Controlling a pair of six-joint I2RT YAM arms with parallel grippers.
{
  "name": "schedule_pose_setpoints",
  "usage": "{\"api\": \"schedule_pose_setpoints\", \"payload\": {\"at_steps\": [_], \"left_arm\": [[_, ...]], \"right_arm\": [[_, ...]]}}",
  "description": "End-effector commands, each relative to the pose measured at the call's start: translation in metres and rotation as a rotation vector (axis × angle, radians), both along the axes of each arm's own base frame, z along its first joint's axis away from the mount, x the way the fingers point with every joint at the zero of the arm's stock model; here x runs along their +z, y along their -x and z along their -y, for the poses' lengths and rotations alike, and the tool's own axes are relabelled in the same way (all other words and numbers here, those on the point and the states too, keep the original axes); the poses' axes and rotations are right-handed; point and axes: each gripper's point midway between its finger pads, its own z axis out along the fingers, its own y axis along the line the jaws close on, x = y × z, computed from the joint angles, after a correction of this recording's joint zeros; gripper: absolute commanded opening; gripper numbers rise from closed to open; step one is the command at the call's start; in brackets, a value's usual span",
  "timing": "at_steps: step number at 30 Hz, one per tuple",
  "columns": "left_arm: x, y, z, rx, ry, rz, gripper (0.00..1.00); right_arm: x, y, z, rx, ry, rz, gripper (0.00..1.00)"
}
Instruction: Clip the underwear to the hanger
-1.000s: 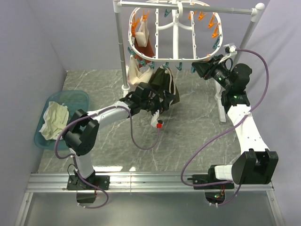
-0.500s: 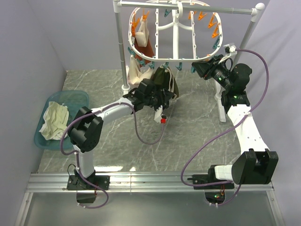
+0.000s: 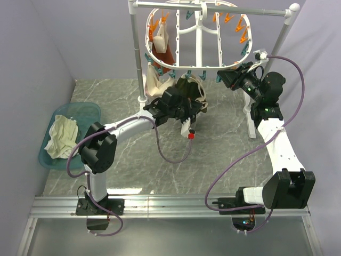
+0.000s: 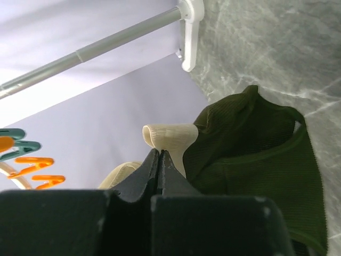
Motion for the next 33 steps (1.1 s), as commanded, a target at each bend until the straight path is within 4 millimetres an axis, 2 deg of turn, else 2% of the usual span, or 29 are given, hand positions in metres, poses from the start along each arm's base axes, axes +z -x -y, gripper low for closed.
{"api": "schedule_pose_setpoints", "payload": {"at_steps": [1, 4, 5, 7, 8, 10, 11, 13, 18, 26, 33], "left_arm": [[0.046, -0.001, 0.007, -0.03, 0.053, 0.206, 0.0], [0.056, 0.0, 0.012, -0.002, 0.104, 0.201, 0.01], [0.067, -0.002, 0.013, 0.009, 0.142, 0.222, 0.0], [0.074, 0.0, 0.016, 0.018, 0.189, 0.217, 0.01], [0.086, 0.003, 0.018, 0.018, 0.236, 0.245, 0.01], [0.088, 0.007, 0.022, 0.016, 0.266, 0.236, 0.01], [0.098, 0.008, 0.023, 0.019, 0.3, 0.258, 0.0], [0.099, 0.009, 0.025, 0.023, 0.321, 0.252, 0.01], [0.119, 0.006, 0.028, 0.056, 0.387, 0.271, 0.01], [0.14, 0.001, 0.032, 0.087, 0.447, 0.289, 0.0], [0.149, -0.001, 0.031, 0.104, 0.464, 0.283, 0.0]], "right_arm": [[0.015, 0.006, -0.003, 0.019, -0.003, 0.021, 0.0], [0.014, 0.006, -0.003, 0.019, -0.003, 0.018, 0.0], [0.014, 0.006, -0.003, 0.018, -0.004, 0.016, 0.0], [0.012, 0.005, -0.003, 0.017, -0.005, 0.011, 0.0], [0.012, 0.006, -0.002, 0.015, -0.006, 0.01, 0.0], [0.011, 0.005, -0.003, 0.017, -0.01, 0.004, 0.0], [0.01, 0.005, -0.003, 0.017, -0.01, 0.003, 0.0], [0.01, 0.005, -0.002, 0.016, -0.011, 0.002, 0.0], [0.009, 0.003, -0.003, 0.019, -0.022, -0.013, 0.0], [0.007, 0.002, -0.003, 0.019, -0.032, -0.023, 0.0], [0.004, 0.003, -0.003, 0.014, -0.02, -0.021, 0.0]]}}
